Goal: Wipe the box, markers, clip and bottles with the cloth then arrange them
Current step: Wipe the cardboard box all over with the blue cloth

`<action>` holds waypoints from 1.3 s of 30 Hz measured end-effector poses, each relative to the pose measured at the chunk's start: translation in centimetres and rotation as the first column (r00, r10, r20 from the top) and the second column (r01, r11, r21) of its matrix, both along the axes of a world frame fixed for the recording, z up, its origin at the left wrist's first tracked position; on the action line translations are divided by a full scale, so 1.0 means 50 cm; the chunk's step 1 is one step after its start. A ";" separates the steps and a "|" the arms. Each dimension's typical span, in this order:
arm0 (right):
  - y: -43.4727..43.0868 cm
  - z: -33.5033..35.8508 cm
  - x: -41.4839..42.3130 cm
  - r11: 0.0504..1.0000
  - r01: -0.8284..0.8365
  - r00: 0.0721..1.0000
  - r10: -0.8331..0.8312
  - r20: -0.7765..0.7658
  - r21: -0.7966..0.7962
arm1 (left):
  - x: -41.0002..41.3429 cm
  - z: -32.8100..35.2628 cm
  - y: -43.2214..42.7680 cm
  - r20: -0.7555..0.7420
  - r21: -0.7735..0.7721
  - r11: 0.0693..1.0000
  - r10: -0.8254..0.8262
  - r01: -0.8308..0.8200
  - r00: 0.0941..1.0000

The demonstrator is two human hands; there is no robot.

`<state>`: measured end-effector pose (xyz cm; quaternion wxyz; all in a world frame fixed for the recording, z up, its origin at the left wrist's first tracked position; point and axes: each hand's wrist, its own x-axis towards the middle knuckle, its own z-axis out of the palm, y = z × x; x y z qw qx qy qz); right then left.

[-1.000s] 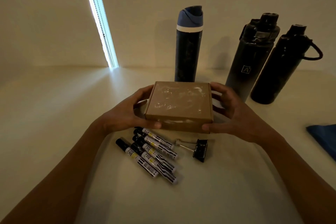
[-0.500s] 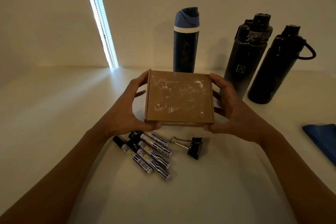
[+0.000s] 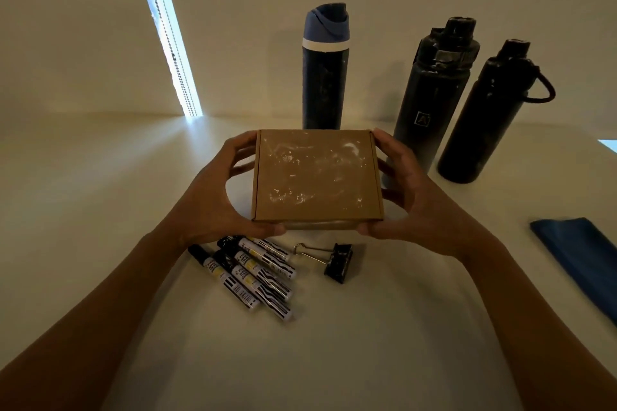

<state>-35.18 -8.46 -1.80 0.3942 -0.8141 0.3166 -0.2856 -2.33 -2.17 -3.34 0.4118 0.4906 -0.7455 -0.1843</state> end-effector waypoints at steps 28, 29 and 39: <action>0.148 -0.110 -0.427 0.605 0.607 0.472 -0.796 -0.379 -0.516 | -0.293 0.051 -0.007 0.088 -0.179 0.951 -0.238 0.250 0.967; 0.142 -0.119 -0.428 0.601 0.624 0.450 -0.799 -0.399 -0.500 | -0.295 0.050 -0.007 0.085 -0.174 0.953 -0.235 0.247 0.968; 0.131 -0.104 -0.392 0.504 0.701 0.413 -0.863 -0.289 -0.504 | -0.263 0.025 -0.012 0.050 -0.141 0.967 -0.207 0.212 0.977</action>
